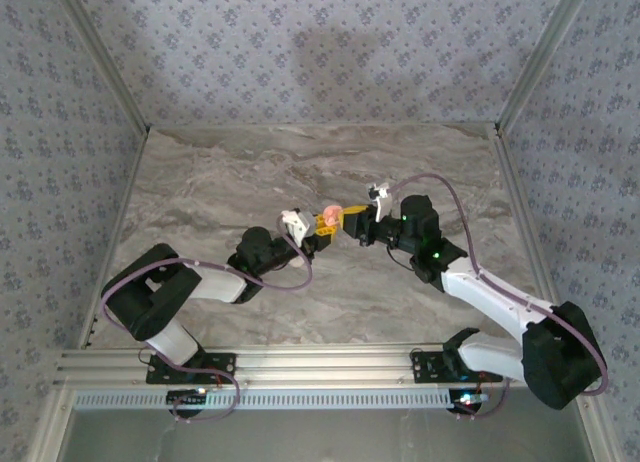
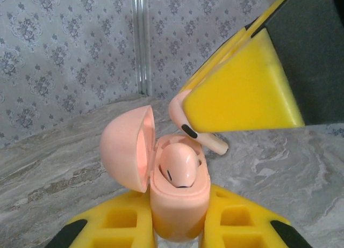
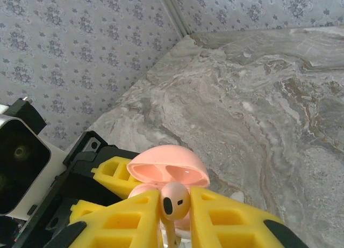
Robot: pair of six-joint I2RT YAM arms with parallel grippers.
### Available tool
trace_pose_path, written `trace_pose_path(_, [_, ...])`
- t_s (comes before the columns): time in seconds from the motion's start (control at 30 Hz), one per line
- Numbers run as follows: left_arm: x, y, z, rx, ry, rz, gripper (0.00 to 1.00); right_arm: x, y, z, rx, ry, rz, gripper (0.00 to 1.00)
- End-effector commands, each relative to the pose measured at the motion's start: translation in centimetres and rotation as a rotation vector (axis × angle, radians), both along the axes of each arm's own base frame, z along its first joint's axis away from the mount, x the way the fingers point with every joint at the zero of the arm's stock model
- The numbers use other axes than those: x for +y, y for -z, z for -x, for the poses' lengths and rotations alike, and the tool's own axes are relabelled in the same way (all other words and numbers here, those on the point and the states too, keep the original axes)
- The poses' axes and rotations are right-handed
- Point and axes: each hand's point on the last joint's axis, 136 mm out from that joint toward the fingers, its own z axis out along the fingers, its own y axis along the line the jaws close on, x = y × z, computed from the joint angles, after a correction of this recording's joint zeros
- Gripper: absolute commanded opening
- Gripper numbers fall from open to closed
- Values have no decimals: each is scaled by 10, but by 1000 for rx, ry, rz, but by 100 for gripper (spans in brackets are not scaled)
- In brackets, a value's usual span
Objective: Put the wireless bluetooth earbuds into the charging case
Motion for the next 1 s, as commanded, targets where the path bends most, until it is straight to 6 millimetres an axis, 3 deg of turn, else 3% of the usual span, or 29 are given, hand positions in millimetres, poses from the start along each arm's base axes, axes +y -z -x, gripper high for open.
trace_pose_path(0.0, [-6, -33, 4, -36, 39, 97, 17, 3, -26, -5, -87, 6, -26, 20])
trace_pose_path(0.33, [-10, -31, 4, -3, 58, 123, 17, 8, -32, -9, -120, 13, -43, 20])
trace_pose_path(0.97, [-8, -47, 4, 32, 69, 204, 17, 8, -28, -16, -147, 45, -45, 20])
